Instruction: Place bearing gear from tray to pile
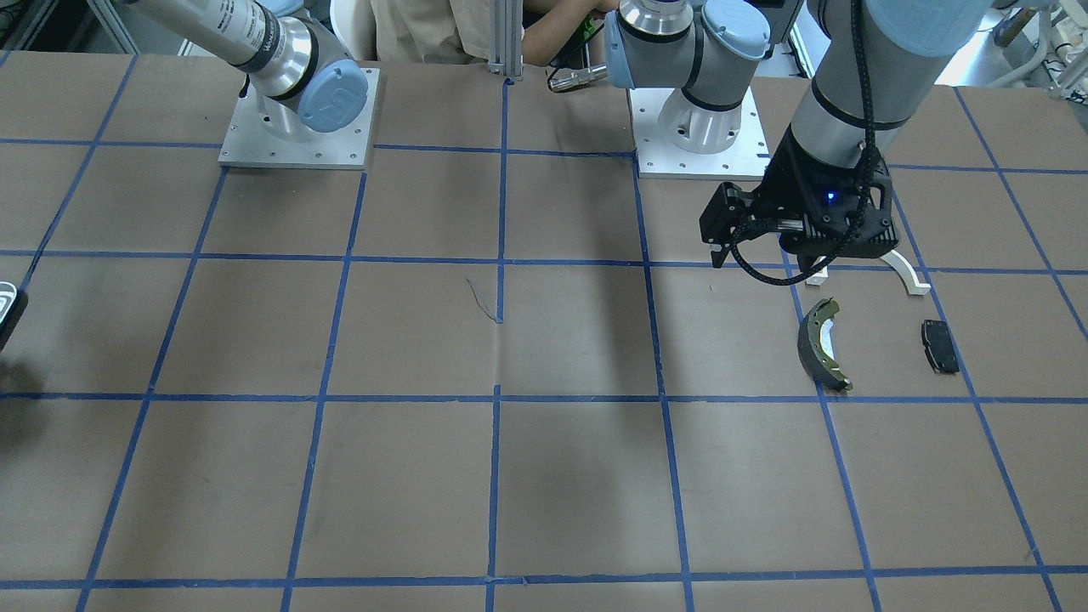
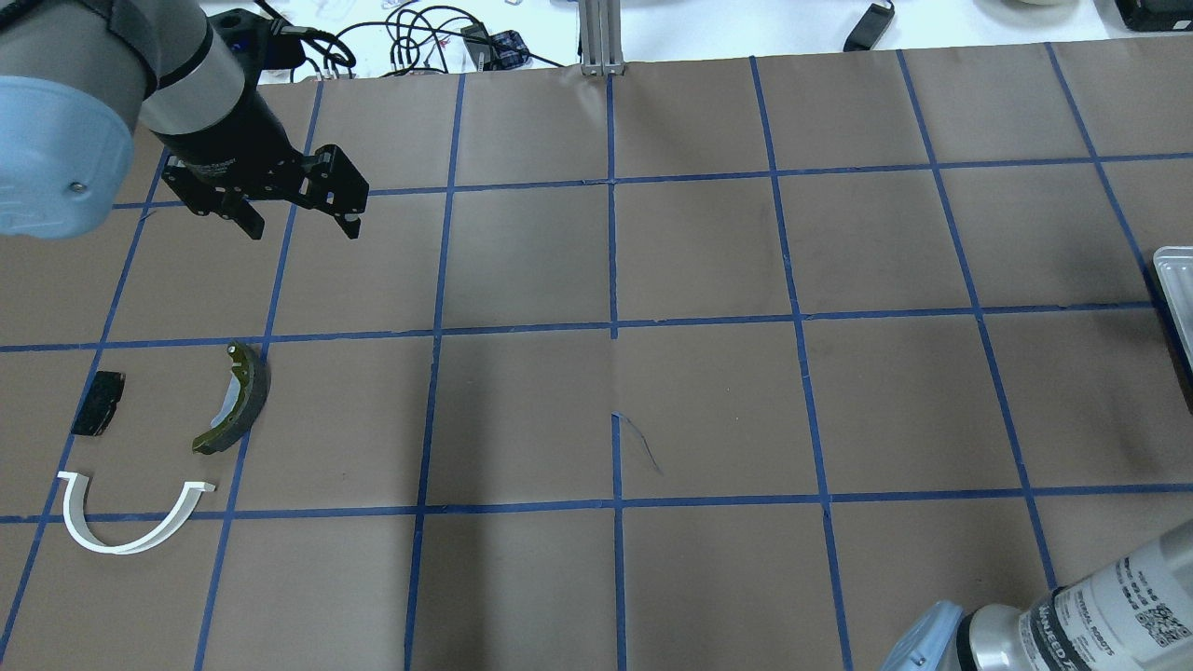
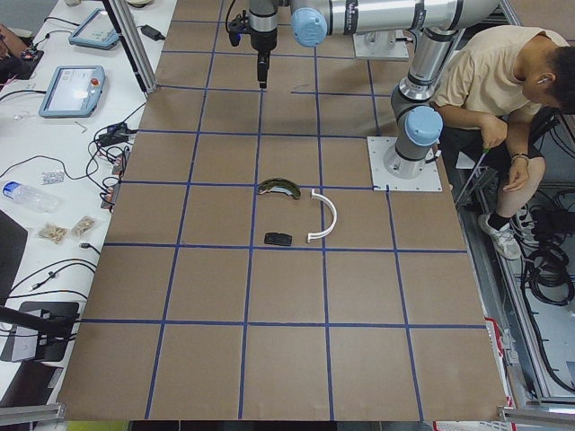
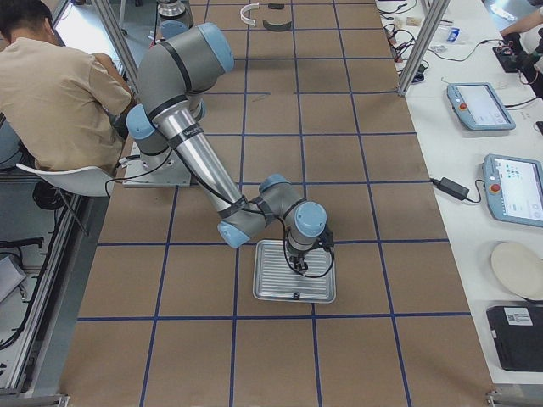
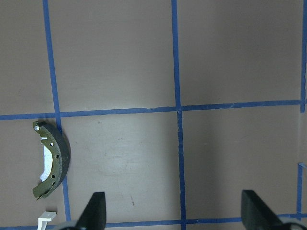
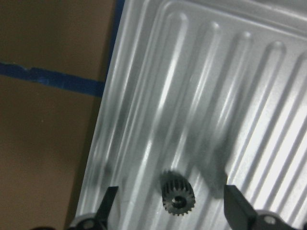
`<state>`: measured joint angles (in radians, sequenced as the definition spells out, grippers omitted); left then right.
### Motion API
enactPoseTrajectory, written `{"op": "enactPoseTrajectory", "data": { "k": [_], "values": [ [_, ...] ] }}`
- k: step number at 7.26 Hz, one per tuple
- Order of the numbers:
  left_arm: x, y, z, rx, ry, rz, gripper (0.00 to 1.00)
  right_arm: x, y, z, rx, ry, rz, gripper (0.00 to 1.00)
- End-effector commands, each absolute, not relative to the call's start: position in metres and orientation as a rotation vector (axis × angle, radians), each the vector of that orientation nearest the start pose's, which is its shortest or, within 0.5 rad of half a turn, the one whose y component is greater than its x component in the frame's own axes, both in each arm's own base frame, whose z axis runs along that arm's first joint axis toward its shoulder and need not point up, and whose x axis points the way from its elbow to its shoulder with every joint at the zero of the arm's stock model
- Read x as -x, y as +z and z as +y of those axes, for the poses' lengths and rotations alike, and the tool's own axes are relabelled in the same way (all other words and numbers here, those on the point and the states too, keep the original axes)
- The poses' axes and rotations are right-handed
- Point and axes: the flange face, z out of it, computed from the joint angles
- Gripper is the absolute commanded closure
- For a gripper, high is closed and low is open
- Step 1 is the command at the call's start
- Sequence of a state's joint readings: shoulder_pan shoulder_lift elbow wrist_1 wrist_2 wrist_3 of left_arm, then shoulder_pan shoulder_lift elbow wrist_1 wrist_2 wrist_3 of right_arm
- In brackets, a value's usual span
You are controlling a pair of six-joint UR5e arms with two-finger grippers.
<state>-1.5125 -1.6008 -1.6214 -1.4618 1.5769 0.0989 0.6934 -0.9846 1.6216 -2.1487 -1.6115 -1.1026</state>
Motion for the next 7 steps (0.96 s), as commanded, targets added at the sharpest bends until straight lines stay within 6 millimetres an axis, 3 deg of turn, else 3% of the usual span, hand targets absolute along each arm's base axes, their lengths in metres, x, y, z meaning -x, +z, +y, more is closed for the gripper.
{"op": "enactPoseTrajectory", "data": {
  "k": [1,3,4,5,6,7],
  "values": [
    [0.103,0.458,-0.513,-0.065,-0.04,3.132,0.0,0.411,0.173,-0.509,0.349,0.113,3.087,0.69],
    [0.103,0.458,-0.513,-0.065,-0.04,3.132,0.0,0.413,0.182,-0.506,0.356,0.151,3.113,0.88],
    [0.103,0.458,-0.513,-0.065,-0.04,3.132,0.0,0.416,0.188,-0.509,0.352,0.138,3.128,0.91],
    [0.103,0.458,-0.513,-0.065,-0.04,3.132,0.0,0.408,0.209,-0.513,0.348,0.109,3.154,0.93],
    [0.103,0.458,-0.513,-0.065,-0.04,3.132,0.0,0.38,0.254,-0.524,0.352,0.044,3.199,0.93],
    [0.103,0.458,-0.513,-0.065,-0.042,3.132,0.0,0.323,0.288,-0.545,0.384,0.038,3.206,0.93]
  ]
}}
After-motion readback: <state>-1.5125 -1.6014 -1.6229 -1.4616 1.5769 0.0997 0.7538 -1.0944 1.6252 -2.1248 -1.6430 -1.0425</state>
